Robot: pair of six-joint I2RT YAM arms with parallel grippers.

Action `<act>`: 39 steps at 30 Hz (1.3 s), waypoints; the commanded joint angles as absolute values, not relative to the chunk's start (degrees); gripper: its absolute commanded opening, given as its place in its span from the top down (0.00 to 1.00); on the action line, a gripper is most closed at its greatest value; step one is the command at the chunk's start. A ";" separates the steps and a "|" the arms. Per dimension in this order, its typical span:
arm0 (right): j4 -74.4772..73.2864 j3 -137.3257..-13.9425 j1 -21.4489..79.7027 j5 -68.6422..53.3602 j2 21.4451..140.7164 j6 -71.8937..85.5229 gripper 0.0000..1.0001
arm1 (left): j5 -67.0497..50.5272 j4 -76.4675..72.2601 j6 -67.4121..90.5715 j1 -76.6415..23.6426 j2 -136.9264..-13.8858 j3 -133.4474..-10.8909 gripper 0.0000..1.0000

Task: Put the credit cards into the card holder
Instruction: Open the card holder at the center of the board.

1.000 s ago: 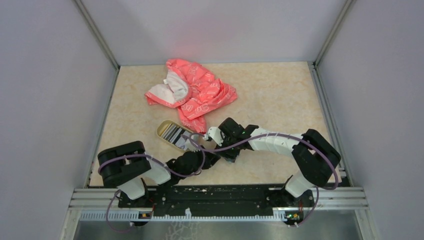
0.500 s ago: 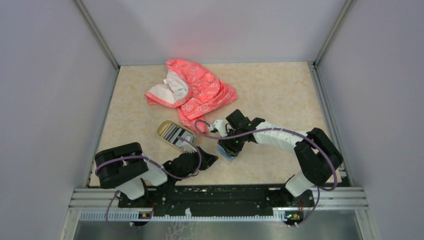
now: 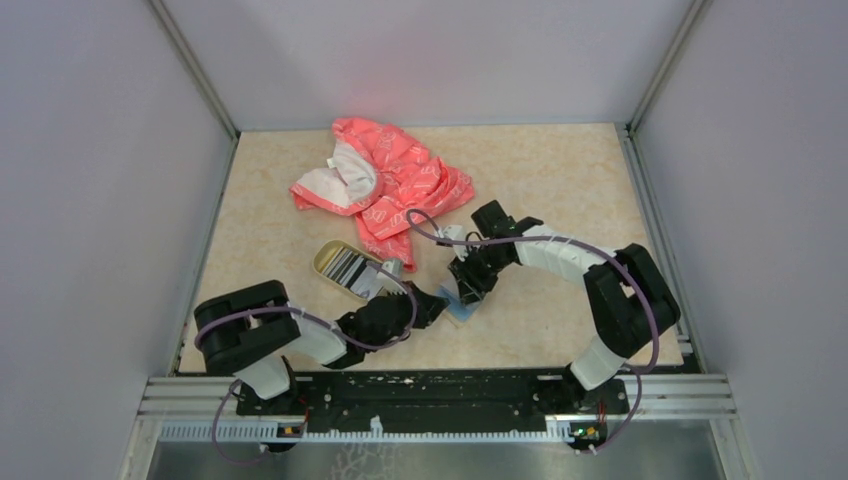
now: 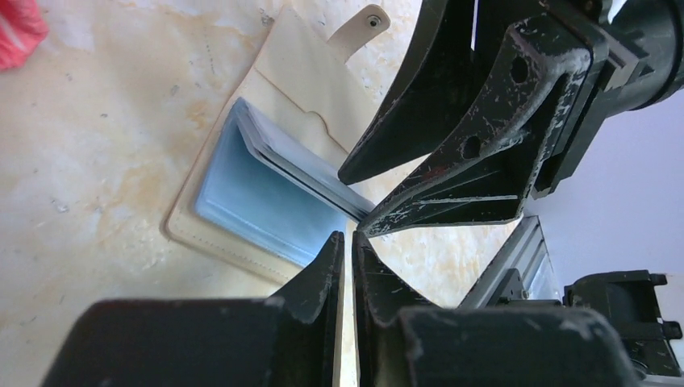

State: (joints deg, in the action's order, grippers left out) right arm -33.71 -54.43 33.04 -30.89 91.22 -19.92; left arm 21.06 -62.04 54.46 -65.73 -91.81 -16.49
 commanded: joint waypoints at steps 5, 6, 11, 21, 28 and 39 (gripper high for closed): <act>-35.94 -56.77 29.75 -33.40 93.96 -21.39 0.67 | 21.47 -59.46 52.07 -64.97 -95.89 -20.29 0.89; -35.99 -56.87 29.71 -33.29 94.18 -21.37 0.68 | 21.48 -59.52 52.11 -64.95 -96.11 -20.30 0.89; -36.09 -57.09 29.41 -33.07 94.31 -21.01 0.69 | 20.86 -58.02 51.31 -64.55 -97.06 -21.72 0.89; -36.14 -57.20 28.60 -34.04 90.90 -21.46 0.44 | 15.77 -56.97 49.63 -61.24 -101.86 -27.86 0.89; -34.16 -56.09 25.96 -35.37 81.42 -21.39 0.21 | 13.29 -55.64 48.24 -59.54 -103.51 -31.36 0.88; -26.71 -51.07 20.31 -36.60 66.02 -26.18 0.23 | 5.77 -53.49 47.78 -56.59 -110.03 -40.43 0.88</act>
State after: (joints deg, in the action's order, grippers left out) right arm -30.72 -52.80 21.23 -33.04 70.91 -22.44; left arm 10.09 -53.93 48.88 -57.36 -107.24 -36.69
